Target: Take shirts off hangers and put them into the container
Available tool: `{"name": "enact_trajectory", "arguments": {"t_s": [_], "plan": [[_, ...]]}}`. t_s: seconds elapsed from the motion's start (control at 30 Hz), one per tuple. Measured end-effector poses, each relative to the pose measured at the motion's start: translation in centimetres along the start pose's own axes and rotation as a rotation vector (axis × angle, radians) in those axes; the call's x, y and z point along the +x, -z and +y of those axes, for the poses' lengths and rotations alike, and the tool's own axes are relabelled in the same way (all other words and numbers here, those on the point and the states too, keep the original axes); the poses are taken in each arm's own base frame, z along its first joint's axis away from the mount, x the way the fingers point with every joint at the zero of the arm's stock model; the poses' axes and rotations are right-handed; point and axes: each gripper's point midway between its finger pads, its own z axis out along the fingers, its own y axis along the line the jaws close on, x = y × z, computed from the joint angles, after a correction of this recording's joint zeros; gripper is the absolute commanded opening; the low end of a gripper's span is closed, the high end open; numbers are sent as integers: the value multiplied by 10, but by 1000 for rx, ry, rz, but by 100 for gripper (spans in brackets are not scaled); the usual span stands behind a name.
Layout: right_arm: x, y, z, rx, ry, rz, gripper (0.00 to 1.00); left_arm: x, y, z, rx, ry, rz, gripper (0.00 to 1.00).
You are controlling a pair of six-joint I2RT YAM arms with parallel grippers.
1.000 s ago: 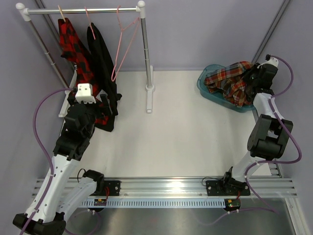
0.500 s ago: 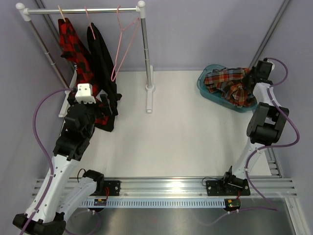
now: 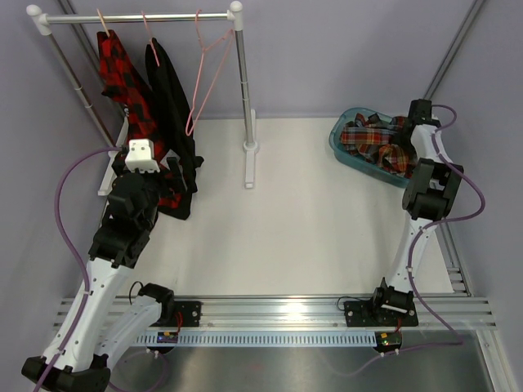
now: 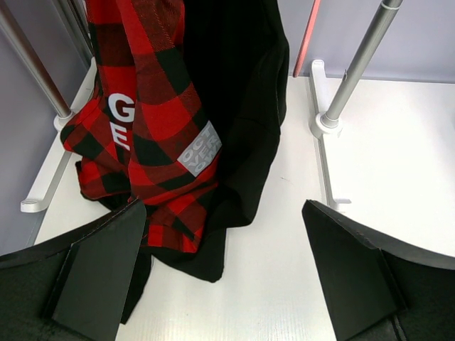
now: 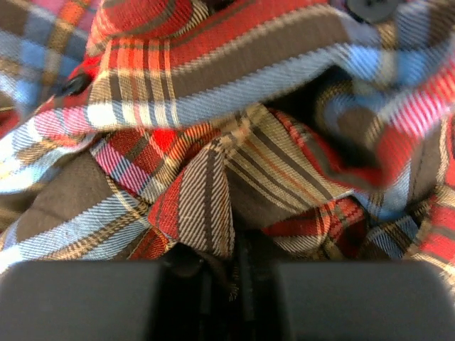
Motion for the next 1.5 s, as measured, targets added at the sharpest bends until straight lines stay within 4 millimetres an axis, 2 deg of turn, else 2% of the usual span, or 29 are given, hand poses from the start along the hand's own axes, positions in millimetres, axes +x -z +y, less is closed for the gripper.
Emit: {"name": "enact_trajectory", "arguments": {"t_s": [0.1, 0.13, 0.23, 0.27, 0.4, 0.5, 0.73, 0.83, 0.9, 0.97, 1.07, 1.23, 1.37, 1.5], "plan": [[6, -7, -3, 30, 9, 26, 25, 0, 0, 0, 0, 0, 0, 99], [8, -8, -4, 35, 12, 35, 31, 0, 0, 0, 0, 0, 0, 99], [11, -6, -5, 41, 17, 49, 43, 0, 0, 0, -1, 0, 0, 99], [11, -4, -5, 42, 18, 51, 52, 0, 0, 0, -1, 0, 0, 99], [8, 12, -6, 42, 22, 42, 68, 1, -1, 0, -1, -1, 2, 99], [-10, 42, -1, 20, 16, -9, 72, 2, -2, 0, -2, -2, 6, 99], [-89, 148, 25, -110, -23, -301, 77, 2, -2, 0, -3, -3, 10, 99], [-115, 169, 34, -152, -34, -404, 77, 3, -2, 0, -2, -3, 10, 99], [-126, 166, 39, -161, -34, -436, 77, 3, -3, 0, -2, -4, 13, 99], [-137, 153, 44, -163, -28, -458, 76, 4, -4, -1, -1, -5, 16, 99], [-145, 119, 48, -159, -10, -460, 75, 5, -4, -2, 4, -6, 20, 99], [-124, 51, 36, -132, 39, -368, 73, 6, -5, -3, 11, -6, 23, 99], [-111, 25, 26, -127, 75, -317, 72, 6, -5, -4, 16, -6, 24, 99], [-96, 15, 22, -138, 84, -287, 71, 6, -5, -5, 20, -5, 24, 99]]}}
